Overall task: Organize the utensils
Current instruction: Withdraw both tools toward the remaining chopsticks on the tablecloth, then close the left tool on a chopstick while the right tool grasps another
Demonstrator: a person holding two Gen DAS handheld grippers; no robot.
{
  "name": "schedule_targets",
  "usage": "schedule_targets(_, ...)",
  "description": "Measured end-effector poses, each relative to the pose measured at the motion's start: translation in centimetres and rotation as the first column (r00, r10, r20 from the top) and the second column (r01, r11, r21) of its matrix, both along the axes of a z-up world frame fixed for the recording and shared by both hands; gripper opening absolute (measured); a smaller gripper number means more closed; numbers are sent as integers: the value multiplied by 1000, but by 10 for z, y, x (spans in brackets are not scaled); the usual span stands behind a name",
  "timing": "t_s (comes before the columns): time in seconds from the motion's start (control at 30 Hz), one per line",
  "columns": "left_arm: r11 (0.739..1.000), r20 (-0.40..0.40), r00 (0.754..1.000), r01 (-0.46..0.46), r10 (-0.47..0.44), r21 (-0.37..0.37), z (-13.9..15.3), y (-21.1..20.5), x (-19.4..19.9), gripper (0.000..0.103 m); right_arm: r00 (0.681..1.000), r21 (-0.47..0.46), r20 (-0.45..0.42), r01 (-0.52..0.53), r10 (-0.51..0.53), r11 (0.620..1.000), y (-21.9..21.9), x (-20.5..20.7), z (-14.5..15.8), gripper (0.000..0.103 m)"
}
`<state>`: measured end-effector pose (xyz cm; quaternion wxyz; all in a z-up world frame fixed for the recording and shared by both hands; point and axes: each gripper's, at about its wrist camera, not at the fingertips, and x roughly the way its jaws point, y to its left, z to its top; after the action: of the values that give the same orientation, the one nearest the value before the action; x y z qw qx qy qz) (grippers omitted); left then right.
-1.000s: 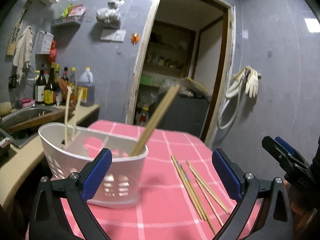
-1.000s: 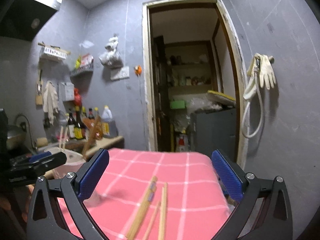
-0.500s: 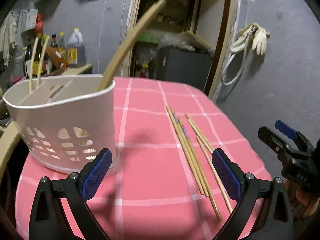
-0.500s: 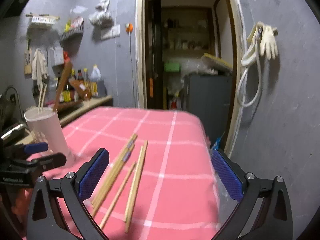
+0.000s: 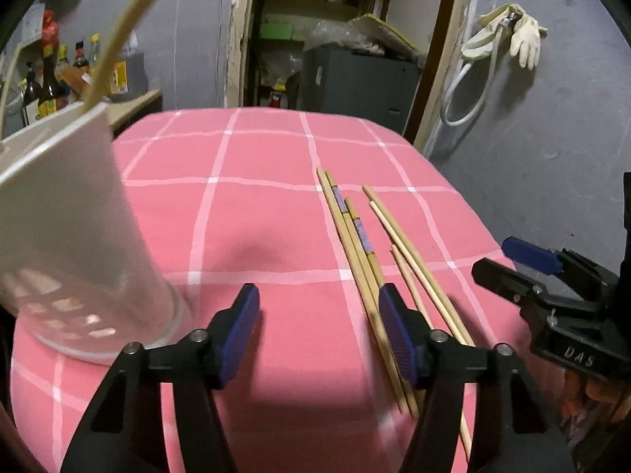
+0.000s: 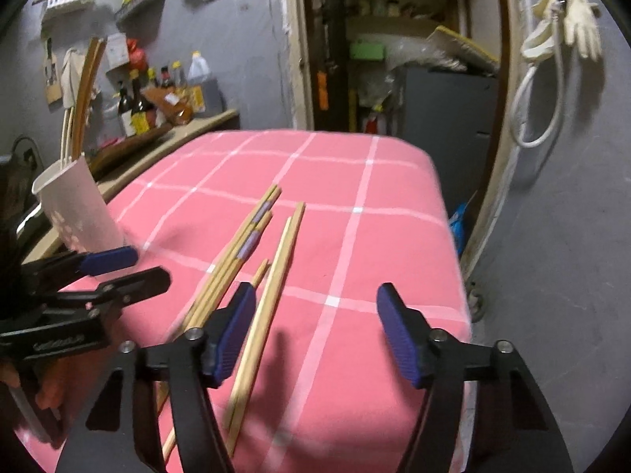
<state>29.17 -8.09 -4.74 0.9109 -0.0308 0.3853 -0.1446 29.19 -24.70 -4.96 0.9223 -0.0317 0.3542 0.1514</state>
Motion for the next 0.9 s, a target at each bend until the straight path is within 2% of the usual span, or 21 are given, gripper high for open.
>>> schedule_targets(0.23,1000,-35,999,20,-20,-1,-5,-5,20,46,997,-31,-70,-37,34,999,13,20,-12,48)
schedule_targets(0.43,999,-82,996,39,-38,9,-14,-12,31,44,992,-47,-118,-42,36,998,17,34,-21,48)
schedule_targets(0.67,998,-82,996,40,-36,38,-15,-19,43,39,990,-60,-144,-20,11,998,15,44,-25,47)
schedule_targets(0.8,998,-83,996,35,-31,49,-16,-20,52,31,990,-74,-143,-23,12,997,17,51,-26,41)
schedule_targets(0.9,998,-100,995,36,-30,54,-18,-23,60,30,989,-64,-148,-16,7,998,15,61,-25,35)
